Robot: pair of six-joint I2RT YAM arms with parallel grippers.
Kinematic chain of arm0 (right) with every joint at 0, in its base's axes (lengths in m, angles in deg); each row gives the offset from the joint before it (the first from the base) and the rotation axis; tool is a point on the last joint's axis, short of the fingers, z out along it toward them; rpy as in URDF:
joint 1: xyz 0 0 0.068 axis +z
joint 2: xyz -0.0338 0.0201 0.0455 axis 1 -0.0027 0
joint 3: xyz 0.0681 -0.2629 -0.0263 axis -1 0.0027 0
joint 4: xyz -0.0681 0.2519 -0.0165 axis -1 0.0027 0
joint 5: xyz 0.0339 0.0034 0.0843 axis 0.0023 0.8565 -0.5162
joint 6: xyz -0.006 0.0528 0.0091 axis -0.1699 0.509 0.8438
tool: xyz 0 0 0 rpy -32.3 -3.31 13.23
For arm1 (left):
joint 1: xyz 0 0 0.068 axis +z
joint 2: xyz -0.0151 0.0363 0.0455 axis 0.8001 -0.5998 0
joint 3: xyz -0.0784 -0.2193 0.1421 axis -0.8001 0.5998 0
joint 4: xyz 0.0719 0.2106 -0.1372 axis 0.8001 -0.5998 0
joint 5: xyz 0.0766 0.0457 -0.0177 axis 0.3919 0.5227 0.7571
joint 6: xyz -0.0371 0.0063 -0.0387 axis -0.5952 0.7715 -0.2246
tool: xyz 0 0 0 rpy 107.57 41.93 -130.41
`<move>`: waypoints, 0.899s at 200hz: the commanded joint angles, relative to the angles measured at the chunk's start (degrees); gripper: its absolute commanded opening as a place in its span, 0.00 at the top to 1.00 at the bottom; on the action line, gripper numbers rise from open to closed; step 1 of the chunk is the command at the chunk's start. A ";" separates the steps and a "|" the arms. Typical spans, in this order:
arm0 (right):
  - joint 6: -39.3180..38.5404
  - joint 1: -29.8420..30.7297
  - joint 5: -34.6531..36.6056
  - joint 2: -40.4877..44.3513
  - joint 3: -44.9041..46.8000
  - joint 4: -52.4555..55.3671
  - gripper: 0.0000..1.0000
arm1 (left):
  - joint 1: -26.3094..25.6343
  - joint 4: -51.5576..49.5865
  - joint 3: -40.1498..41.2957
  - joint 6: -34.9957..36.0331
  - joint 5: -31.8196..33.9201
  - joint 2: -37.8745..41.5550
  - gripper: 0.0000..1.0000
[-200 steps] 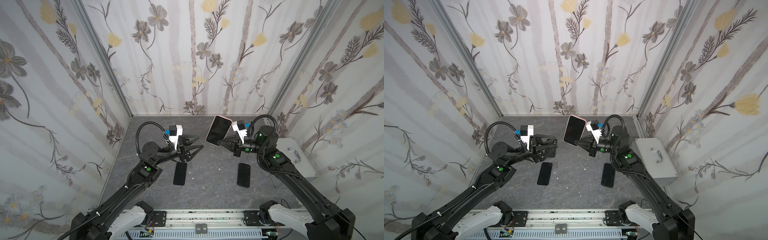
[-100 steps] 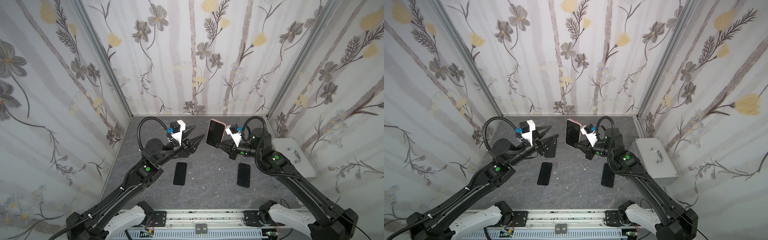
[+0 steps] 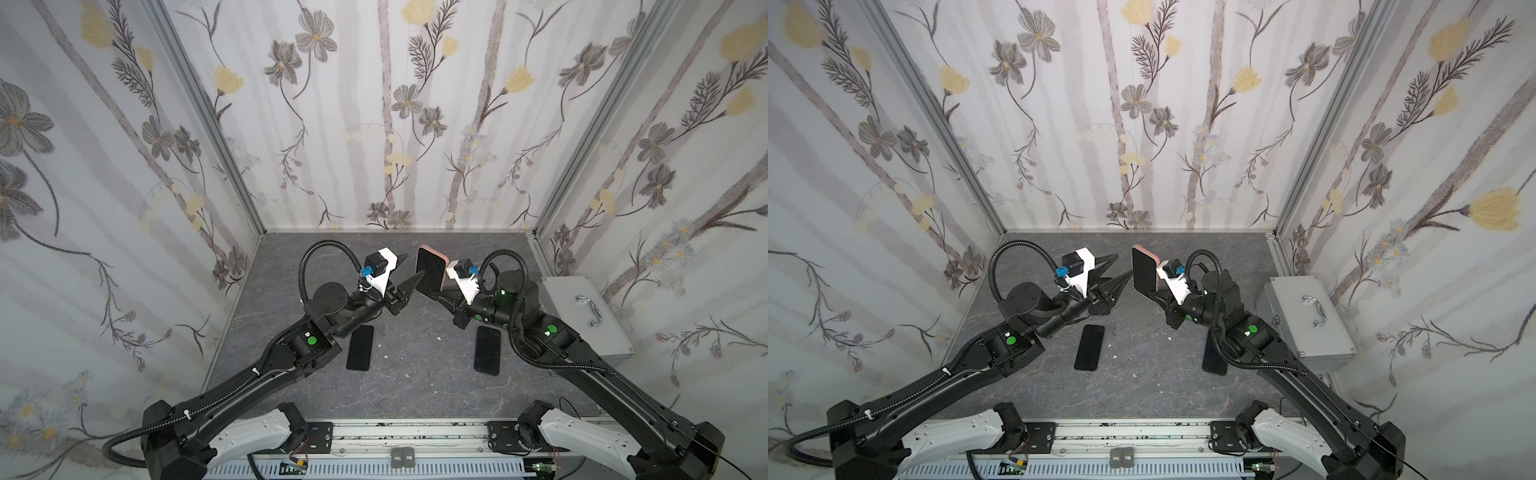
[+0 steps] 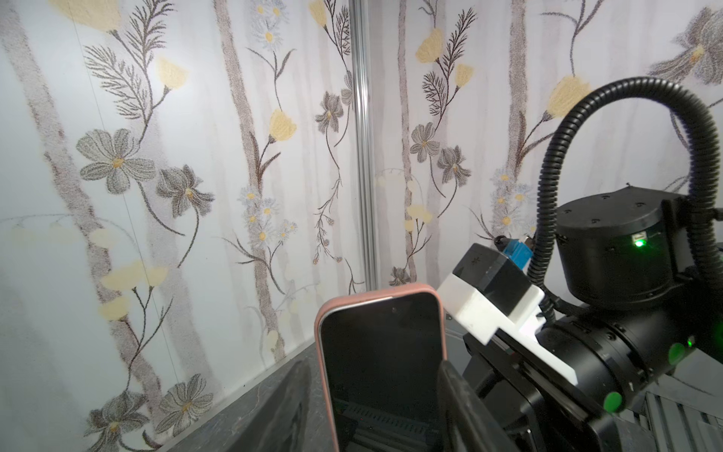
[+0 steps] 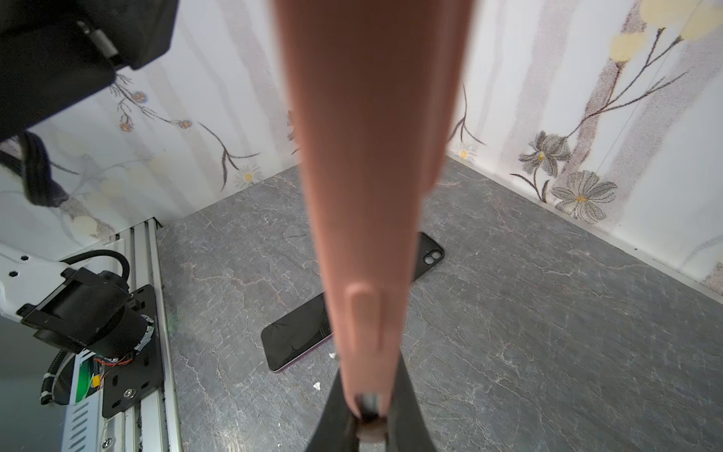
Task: Take the phone out of the phone case
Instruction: Remove the phone case from the phone.
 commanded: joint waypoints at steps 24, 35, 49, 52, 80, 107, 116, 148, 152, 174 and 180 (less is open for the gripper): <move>-2.39 0.61 -2.06 0.45 0.32 -6.42 1.00 | -0.17 3.96 -0.80 1.19 0.77 -1.23 0.52; -2.39 0.69 -2.40 0.45 0.32 -6.52 1.00 | -0.16 3.98 -0.51 1.23 0.77 -1.10 0.54; -2.64 0.78 -2.69 0.22 0.41 -6.60 1.00 | -0.17 4.02 -0.11 1.48 1.11 -0.97 0.57; -2.80 0.78 -2.81 0.13 0.33 -6.55 1.00 | -0.19 4.06 -0.02 1.46 1.25 -0.97 0.58; -3.36 1.00 -3.67 -0.88 -0.51 -5.92 1.00 | -0.14 4.24 0.24 1.30 1.77 -0.91 0.60; -3.31 1.23 -3.63 -0.81 -0.64 -6.19 1.00 | -0.17 4.24 0.69 1.64 2.91 -0.53 0.60; -3.44 1.37 -3.67 -0.71 -0.57 -6.15 1.00 | -0.19 4.24 0.78 1.85 3.22 -0.44 0.60; -3.95 1.59 -3.98 -0.69 -0.64 -5.37 1.00 | -0.14 4.24 0.65 1.63 3.14 -0.61 0.60; -3.97 1.69 -3.98 -0.67 -0.64 -5.39 1.00 | -0.23 4.24 0.65 1.66 3.01 -0.62 0.61; -3.96 2.07 -4.23 -0.52 -0.88 -5.24 1.00 | -0.11 4.24 0.69 1.42 2.62 -0.62 0.61; -3.96 2.21 -4.29 -0.52 -0.91 -5.21 1.00 | -0.12 4.24 0.69 1.38 2.57 -0.62 0.62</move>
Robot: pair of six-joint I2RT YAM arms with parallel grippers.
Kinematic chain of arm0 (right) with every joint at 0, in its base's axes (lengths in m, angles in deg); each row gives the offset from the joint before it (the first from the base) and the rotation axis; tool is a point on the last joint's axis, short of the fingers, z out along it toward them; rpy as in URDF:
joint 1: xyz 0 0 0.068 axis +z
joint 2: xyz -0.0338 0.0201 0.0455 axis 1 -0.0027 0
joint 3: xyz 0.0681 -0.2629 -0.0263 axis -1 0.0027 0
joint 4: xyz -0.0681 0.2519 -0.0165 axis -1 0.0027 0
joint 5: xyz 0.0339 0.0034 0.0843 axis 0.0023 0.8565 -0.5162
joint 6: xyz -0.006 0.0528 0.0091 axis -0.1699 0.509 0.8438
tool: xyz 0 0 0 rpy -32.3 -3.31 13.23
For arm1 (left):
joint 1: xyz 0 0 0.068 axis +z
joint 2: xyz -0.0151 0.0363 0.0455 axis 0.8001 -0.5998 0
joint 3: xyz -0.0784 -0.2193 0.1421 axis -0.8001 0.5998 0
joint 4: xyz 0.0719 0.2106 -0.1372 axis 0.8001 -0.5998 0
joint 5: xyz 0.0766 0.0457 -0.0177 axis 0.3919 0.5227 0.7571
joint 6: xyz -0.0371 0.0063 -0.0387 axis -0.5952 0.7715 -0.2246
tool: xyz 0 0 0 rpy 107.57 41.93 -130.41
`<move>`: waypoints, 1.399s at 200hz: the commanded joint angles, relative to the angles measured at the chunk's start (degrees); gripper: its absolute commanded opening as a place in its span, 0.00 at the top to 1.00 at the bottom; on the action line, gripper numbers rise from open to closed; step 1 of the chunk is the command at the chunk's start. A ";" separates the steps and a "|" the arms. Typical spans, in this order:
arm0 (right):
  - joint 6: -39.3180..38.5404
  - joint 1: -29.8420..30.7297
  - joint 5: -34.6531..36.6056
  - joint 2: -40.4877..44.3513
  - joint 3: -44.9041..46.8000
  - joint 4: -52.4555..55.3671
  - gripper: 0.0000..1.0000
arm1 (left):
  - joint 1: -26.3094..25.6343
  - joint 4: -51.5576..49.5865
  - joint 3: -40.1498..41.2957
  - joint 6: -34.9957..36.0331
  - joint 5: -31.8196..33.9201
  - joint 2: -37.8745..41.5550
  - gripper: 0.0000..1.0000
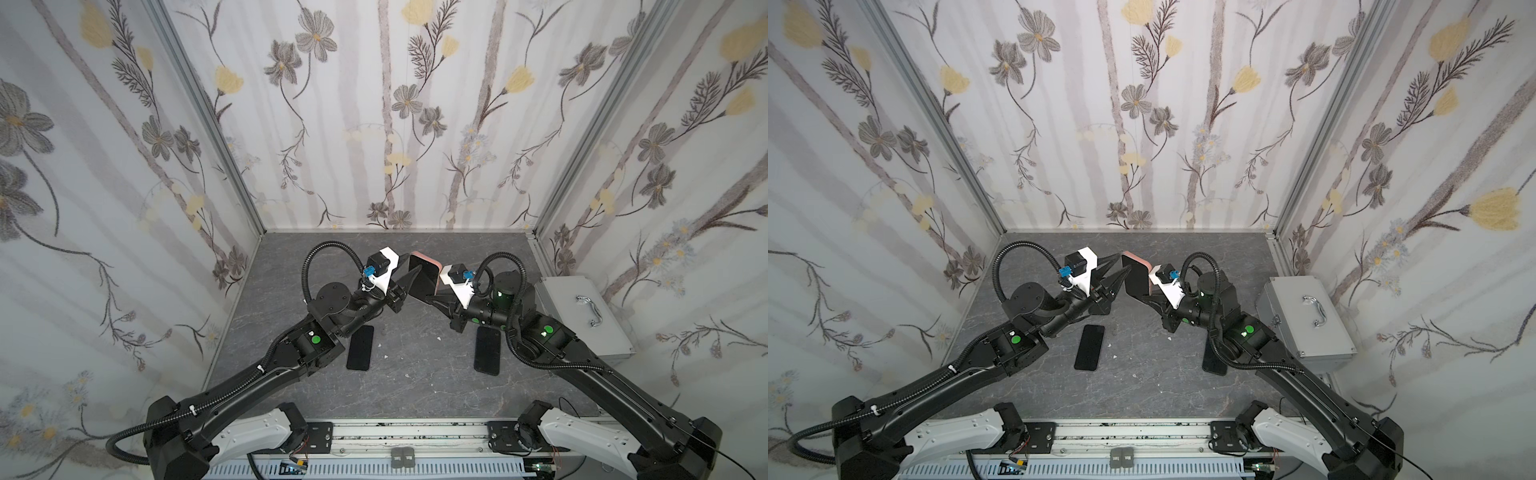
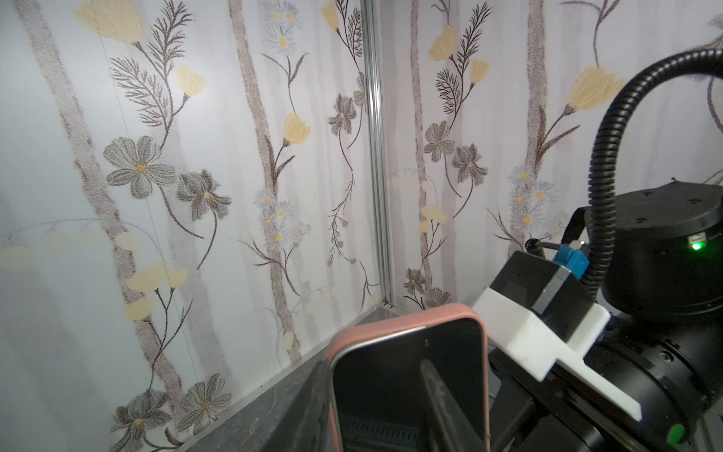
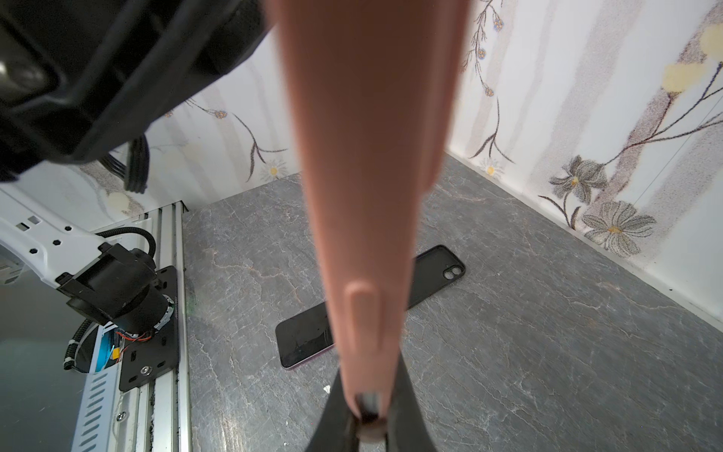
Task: Take the phone out of the phone case
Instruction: Remove the phone case from the phone.
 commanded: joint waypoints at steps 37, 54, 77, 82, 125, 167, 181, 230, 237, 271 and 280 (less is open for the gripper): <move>-2.15 0.94 -1.29 -0.24 -1.50 -2.27 1.00 | 0.06 2.27 -0.12 -0.57 -0.08 -0.31 0.66; -2.23 1.28 -1.28 0.02 -1.39 -2.41 1.00 | -0.01 2.28 -0.03 -0.66 0.01 -0.27 0.66; -2.88 1.63 -1.40 0.14 -1.43 -2.45 1.00 | 0.05 2.21 0.06 -0.44 -0.07 -0.15 0.64; -3.12 1.65 -1.56 -0.01 -1.43 -2.38 1.00 | 0.12 2.27 0.14 -0.43 -0.14 -0.21 0.64; -5.74 2.01 -4.11 0.00 -1.74 -1.45 1.00 | 0.12 0.96 -0.07 -2.59 -2.44 0.12 0.66; -6.93 2.11 -3.85 0.58 -1.86 -1.09 1.00 | 1.28 -2.27 -0.59 -4.56 -9.26 0.40 0.66; -7.45 2.13 -3.84 0.58 -2.30 -0.38 1.00 | 1.72 -2.77 -0.62 -5.19 -11.21 0.31 0.66; -7.84 2.09 -5.59 0.93 -2.40 -0.25 1.00 | 2.93 -5.31 -1.69 -5.61 -15.62 -0.64 0.65; -8.06 2.09 -5.68 0.93 -2.40 -0.14 1.00 | 3.25 -5.54 -1.78 -5.73 -16.26 -0.75 0.65; -8.53 2.10 -7.20 1.56 -2.06 -0.27 1.00 | 4.81 -5.65 -1.66 -7.46 -20.92 -1.01 0.65; -8.51 2.09 -7.51 1.64 -2.09 -0.33 1.00 | 5.25 -5.72 -1.49 -7.97 -22.43 -1.10 0.65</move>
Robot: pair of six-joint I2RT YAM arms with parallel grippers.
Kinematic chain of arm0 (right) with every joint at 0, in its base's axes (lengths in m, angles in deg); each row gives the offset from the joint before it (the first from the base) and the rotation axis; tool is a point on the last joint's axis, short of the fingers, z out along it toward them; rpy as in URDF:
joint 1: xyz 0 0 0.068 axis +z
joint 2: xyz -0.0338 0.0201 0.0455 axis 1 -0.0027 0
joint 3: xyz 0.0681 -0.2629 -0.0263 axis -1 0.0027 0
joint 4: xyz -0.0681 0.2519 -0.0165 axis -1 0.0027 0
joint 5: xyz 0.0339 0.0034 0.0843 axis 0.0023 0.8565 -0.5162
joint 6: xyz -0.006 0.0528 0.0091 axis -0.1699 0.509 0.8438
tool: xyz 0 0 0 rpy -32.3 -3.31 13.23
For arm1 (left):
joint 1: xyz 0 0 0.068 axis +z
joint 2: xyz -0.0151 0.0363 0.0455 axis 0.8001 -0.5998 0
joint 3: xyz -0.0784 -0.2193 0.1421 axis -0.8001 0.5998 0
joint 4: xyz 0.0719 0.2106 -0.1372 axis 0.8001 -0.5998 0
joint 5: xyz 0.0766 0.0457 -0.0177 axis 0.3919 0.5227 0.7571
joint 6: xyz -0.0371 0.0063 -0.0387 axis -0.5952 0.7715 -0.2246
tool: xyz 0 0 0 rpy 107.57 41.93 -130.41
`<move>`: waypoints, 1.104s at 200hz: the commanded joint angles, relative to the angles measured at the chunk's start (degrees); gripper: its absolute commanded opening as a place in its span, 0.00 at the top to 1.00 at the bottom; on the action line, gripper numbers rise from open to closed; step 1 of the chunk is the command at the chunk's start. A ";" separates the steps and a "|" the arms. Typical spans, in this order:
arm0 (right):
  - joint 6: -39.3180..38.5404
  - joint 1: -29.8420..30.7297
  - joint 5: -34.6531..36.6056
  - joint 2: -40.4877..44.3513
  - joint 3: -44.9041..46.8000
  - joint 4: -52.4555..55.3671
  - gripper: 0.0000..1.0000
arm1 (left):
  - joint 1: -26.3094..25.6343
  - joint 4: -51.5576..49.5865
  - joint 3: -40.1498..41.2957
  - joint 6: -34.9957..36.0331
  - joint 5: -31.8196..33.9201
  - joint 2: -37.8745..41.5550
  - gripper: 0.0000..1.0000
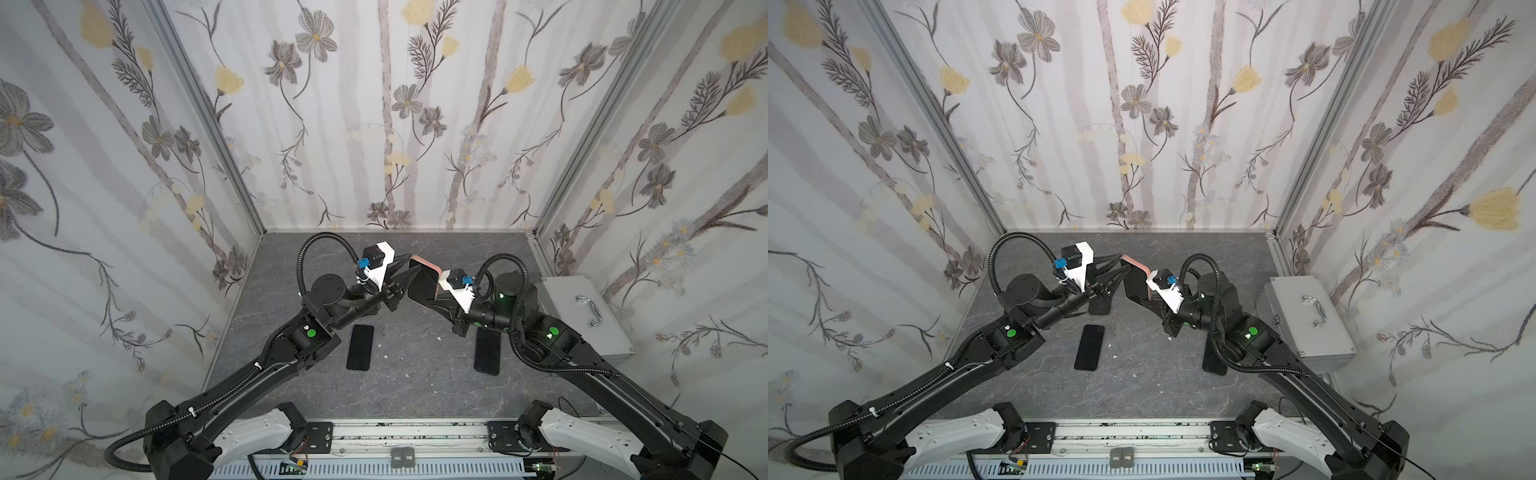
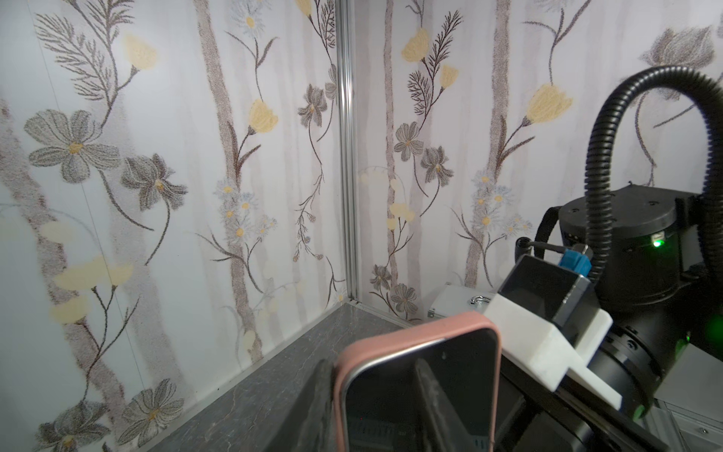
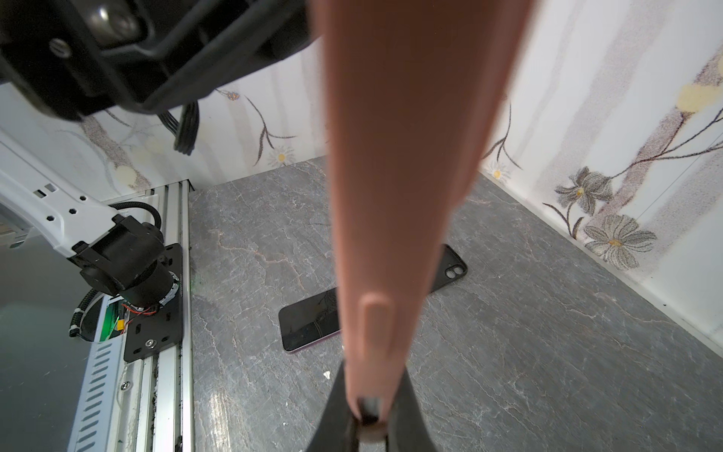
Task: Take the phone out of the phone case
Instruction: Remove the phone case from the phone.
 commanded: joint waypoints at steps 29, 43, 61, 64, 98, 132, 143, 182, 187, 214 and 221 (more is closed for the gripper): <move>-5.14 0.35 -8.01 -0.18 -1.00 -4.29 1.00 | 1.36 -3.42 0.91 -2.66 -12.84 -0.80 0.63; -5.46 0.32 -8.42 -0.49 -1.27 -3.75 1.00 | 1.74 -3.49 1.06 -3.02 -13.67 -0.95 0.61; -5.48 0.32 -9.07 -0.50 -1.22 -3.87 1.00 | 2.09 -3.45 1.08 -3.59 -15.10 -1.15 0.60; -5.34 0.32 -9.07 -0.49 -1.18 -3.94 1.00 | 2.16 -3.50 1.00 -3.69 -15.32 -1.19 0.60; -5.20 0.32 -8.83 -0.36 -0.80 -4.57 1.00 | 2.89 -3.54 1.17 -3.68 -16.66 -1.06 0.60; -1.90 0.15 -0.08 0.52 0.29 -5.91 1.00 | 2.98 -3.20 2.32 -2.69 -5.96 1.08 0.48; -0.49 0.16 3.03 1.40 1.15 -7.10 1.00 | 3.00 -3.19 3.03 -1.63 -0.86 2.52 0.45; -0.11 0.10 7.46 1.01 1.14 -6.35 1.00 | 2.83 -3.00 3.38 1.61 2.37 5.26 0.47; -0.20 0.06 7.46 0.73 0.78 -6.10 1.00 | 2.62 -2.84 3.30 1.85 1.68 5.24 0.48; 0.17 0.13 6.31 -0.21 -0.06 -6.33 1.00 | 1.83 -2.75 2.80 2.91 -0.94 4.92 0.56; 0.17 0.12 5.82 -0.45 -0.31 -6.34 1.00 | 1.68 -2.71 2.83 3.04 -1.22 4.88 0.58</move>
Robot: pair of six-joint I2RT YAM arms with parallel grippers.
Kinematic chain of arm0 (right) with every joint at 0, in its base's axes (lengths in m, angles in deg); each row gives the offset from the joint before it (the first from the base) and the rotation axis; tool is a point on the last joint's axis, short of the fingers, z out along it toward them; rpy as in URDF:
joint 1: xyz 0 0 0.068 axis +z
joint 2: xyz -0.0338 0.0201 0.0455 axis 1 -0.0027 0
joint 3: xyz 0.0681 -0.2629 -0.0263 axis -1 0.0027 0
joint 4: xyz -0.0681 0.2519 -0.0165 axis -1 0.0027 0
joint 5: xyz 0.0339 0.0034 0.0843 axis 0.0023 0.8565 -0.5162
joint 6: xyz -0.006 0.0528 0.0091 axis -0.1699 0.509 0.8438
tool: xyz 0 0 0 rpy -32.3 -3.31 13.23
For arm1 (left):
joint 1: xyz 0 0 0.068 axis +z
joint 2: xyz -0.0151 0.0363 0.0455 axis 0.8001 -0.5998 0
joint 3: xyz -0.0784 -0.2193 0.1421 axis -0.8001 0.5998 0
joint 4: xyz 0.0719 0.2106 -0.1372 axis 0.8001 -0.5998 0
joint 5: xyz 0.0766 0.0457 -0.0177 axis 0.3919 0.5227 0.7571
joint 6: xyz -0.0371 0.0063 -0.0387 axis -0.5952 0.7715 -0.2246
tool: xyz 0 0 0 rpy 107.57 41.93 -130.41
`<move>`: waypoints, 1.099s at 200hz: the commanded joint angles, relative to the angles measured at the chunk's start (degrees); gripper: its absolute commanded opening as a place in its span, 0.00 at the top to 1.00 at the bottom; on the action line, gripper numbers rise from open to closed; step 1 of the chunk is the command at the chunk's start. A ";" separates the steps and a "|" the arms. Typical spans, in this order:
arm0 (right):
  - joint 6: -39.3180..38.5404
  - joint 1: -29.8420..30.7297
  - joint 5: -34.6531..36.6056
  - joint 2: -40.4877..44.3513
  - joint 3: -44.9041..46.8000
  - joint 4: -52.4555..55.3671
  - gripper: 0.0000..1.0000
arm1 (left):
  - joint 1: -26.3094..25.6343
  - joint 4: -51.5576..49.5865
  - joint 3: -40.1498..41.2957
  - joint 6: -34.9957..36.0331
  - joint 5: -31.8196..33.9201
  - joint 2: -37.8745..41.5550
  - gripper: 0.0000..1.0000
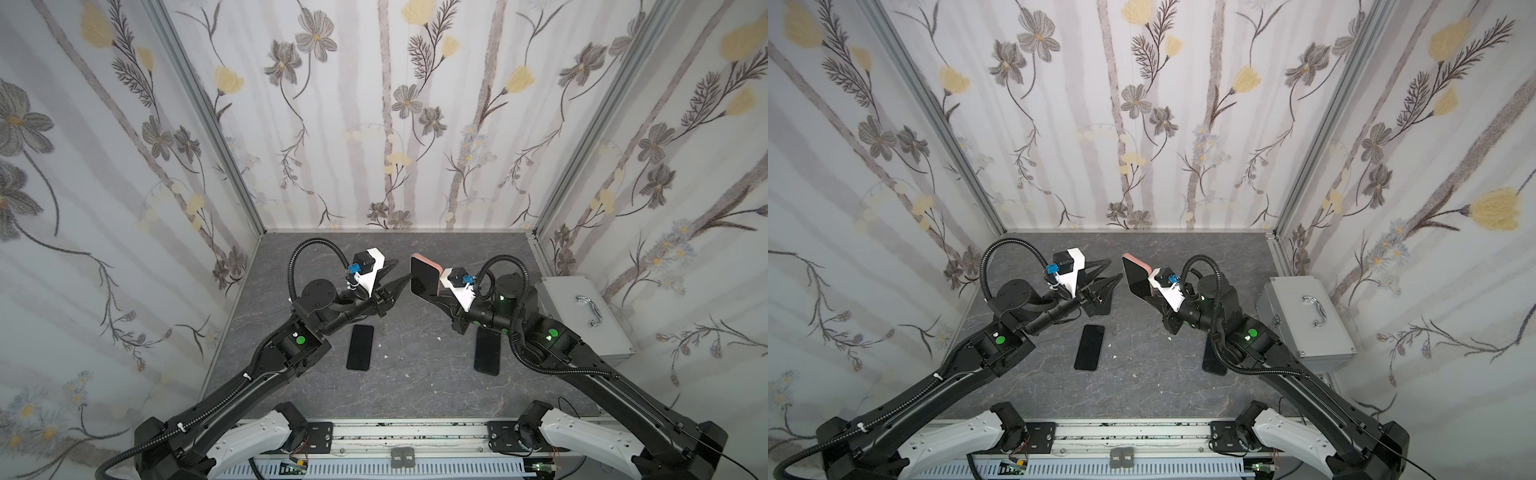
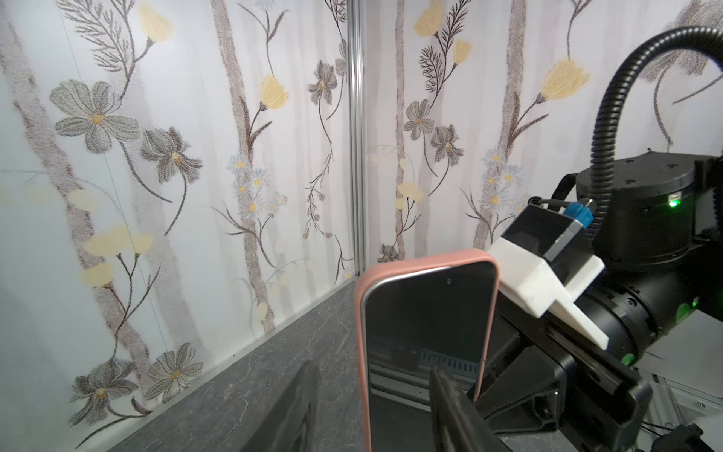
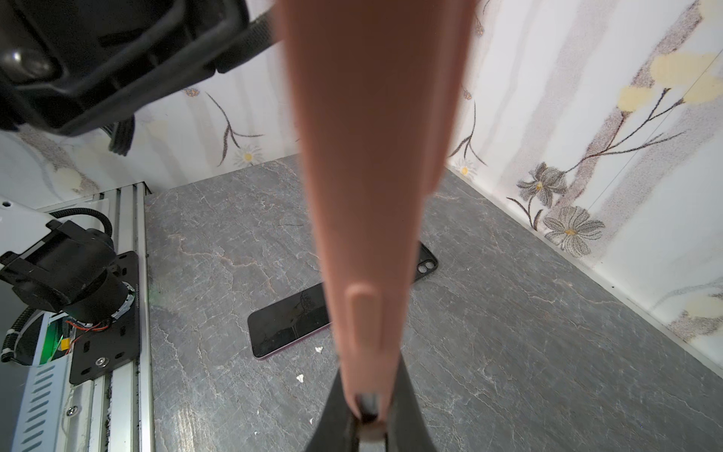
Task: Take the phone out of the phone case
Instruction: Remove the phone case from the phone.
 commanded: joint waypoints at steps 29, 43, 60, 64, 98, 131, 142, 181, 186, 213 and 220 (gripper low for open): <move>-0.43 0.17 -2.73 -1.65 -1.67 -3.65 1.00 | -0.55 1.77 -0.34 2.05 -1.28 -0.07 0.63; -0.96 0.13 -3.69 -2.23 -2.22 -2.68 1.00 | -0.55 2.08 -0.39 2.06 -1.03 -0.07 0.64; -1.08 0.12 -4.65 -2.22 -2.32 -2.66 1.00 | -0.59 2.22 -0.38 2.09 -0.65 0.08 0.64; -1.11 0.12 -4.84 -2.22 -2.32 -2.75 1.00 | -0.60 2.22 -0.31 2.11 -0.52 0.11 0.64; -1.54 0.27 -5.68 -2.46 -2.21 -2.59 1.00 | -0.64 2.72 0.25 2.66 0.97 0.35 0.62; -1.66 0.29 -6.52 -2.92 -2.15 -1.83 1.00 | -0.65 3.10 0.35 2.36 1.37 0.46 0.62; -1.57 0.34 -6.69 -2.93 -2.06 -1.86 1.00 | -0.67 3.18 0.65 2.28 1.37 0.63 0.62; -1.97 0.48 -7.06 -3.32 -2.31 -1.25 1.00 | -0.67 3.35 0.93 2.10 1.30 0.46 0.62; -2.03 0.52 -7.15 -3.36 -2.40 -1.19 1.00 | -0.65 3.44 0.95 2.09 1.29 0.46 0.62; -2.14 0.75 -7.69 -3.45 -2.46 -1.17 1.00 | -0.69 3.45 1.10 2.17 1.45 0.55 0.62; -2.25 0.80 -7.91 -3.53 -2.41 -1.12 1.00 | -0.68 3.43 1.10 2.24 1.60 0.46 0.62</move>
